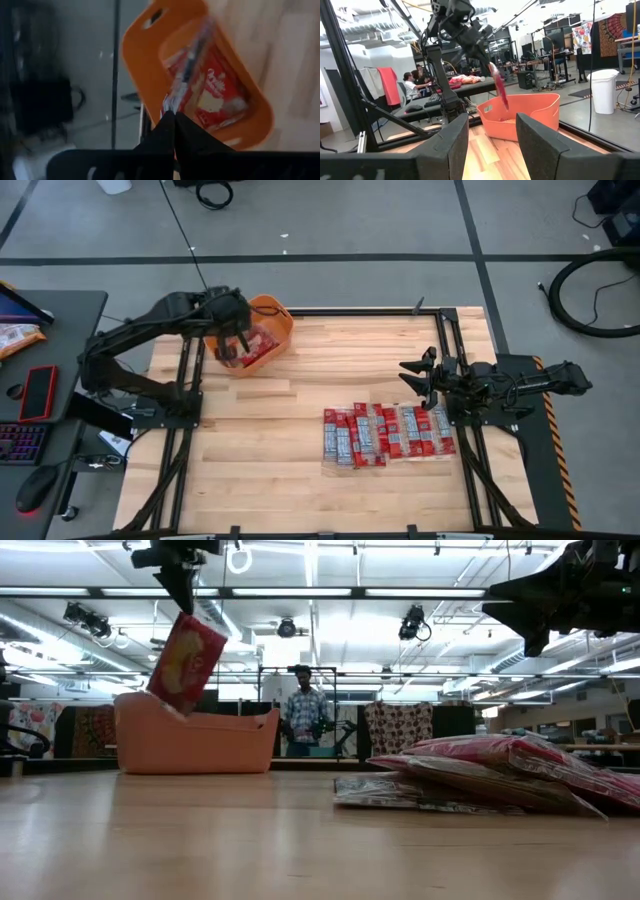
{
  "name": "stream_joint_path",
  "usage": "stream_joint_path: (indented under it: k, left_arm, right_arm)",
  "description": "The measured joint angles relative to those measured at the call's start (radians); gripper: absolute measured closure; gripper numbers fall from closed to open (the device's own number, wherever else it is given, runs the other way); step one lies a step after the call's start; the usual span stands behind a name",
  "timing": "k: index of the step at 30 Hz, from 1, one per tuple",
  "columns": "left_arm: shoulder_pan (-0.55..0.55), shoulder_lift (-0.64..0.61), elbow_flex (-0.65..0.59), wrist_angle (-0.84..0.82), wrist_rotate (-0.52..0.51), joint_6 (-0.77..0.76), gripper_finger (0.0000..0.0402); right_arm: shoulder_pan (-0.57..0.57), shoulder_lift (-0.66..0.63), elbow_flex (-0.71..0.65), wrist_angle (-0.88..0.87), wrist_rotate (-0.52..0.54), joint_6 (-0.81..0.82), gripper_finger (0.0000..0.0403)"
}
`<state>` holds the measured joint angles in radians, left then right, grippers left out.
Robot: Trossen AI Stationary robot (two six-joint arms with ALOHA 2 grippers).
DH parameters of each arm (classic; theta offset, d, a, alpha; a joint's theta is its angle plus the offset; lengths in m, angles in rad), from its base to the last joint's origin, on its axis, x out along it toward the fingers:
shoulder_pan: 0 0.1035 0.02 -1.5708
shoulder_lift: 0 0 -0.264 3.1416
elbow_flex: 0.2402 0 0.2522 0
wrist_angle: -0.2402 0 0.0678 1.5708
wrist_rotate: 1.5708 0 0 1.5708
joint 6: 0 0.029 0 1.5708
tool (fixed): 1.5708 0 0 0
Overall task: Sort popcorn bags into baskets
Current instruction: Put the red popcorn bag into the orange container
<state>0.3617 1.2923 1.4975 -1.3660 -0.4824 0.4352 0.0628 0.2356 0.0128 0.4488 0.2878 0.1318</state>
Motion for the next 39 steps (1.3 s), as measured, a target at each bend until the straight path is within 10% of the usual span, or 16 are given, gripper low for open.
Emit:
stream_joint_path:
  k: [9, 25, 39]
  left_arm:
    - [0.096, 0.05, -0.072, -0.035, 0.232, 0.356, 0.0401]
    - [0.207, 0.051, -0.372, 0.521, 0.151, 0.651, 0.035]
    - [-0.182, 0.157, -0.437, 0.814, 0.167, 0.403, 0.0268]
  right_arm:
    - [0.0, 0.0, 0.0, 0.0, 0.0, 0.0, 0.0233]
    - [0.0, 0.0, 0.0, 0.0, -0.001, 0.0, 0.0233]
    - [0.0, 0.0, 0.0, 0.0, -0.001, 0.0, 0.0233]
